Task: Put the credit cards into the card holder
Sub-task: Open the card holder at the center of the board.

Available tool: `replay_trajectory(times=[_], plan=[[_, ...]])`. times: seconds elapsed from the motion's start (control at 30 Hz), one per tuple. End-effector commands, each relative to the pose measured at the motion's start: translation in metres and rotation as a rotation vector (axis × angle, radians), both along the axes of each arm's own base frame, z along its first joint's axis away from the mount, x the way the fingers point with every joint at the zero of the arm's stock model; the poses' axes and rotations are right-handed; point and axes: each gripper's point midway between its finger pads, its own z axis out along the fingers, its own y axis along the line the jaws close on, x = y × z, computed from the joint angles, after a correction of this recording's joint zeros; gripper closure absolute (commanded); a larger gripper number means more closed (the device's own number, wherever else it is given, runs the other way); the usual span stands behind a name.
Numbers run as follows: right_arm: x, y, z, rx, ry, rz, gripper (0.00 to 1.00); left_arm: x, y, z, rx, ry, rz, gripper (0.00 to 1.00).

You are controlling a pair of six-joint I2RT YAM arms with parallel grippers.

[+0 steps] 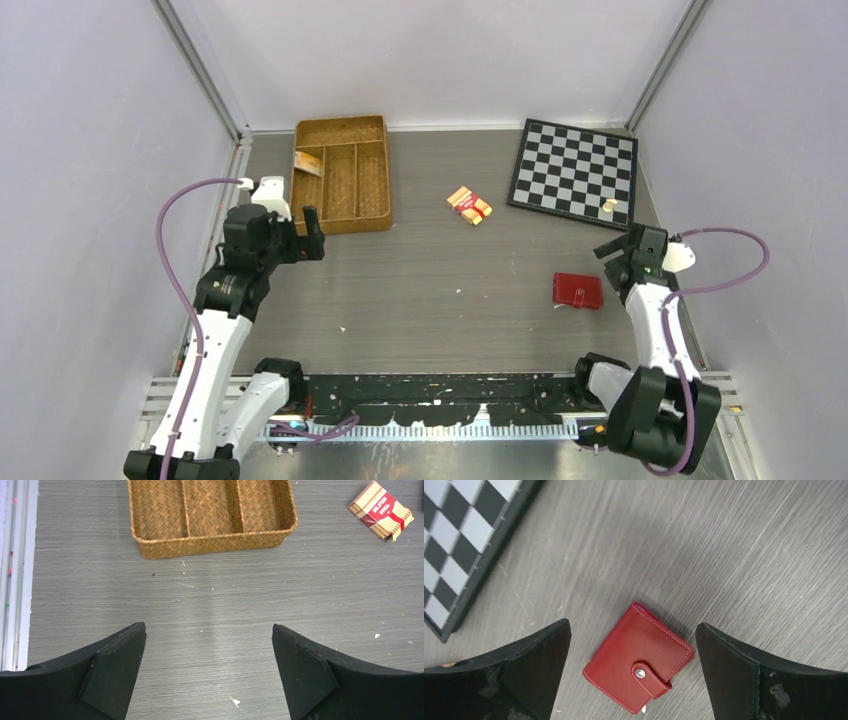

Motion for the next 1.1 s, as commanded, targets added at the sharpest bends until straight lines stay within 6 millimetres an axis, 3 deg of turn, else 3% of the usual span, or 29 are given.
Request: replay_trajectory(times=[0.0, 0.3, 0.63, 0.87, 1.07], plan=[[0.004, 0.016, -0.021, 0.136, 0.043, 0.011, 0.01, 0.002, -0.008, -0.001, 0.007, -0.006, -0.048, 0.0], [0.019, 0.034, -0.042, 0.218, 0.051, 0.13, 0.16, 0.002, -0.02, -0.005, -0.019, 0.009, -0.106, 0.0], [0.033, 0.069, -0.057, 0.259, 0.115, 0.314, 0.21, 0.002, -0.031, -0.008, -0.042, 0.019, -0.158, 0.0], [0.044, 0.115, -0.061, 0.23, 0.157, 0.481, 0.3, 0.001, -0.039, -0.007, -0.06, 0.016, -0.197, 0.0], [0.05, 0.183, -0.063, 0.217, 0.144, 0.69, 0.33, 0.001, -0.048, -0.01, -0.077, 0.03, -0.237, 0.0]])
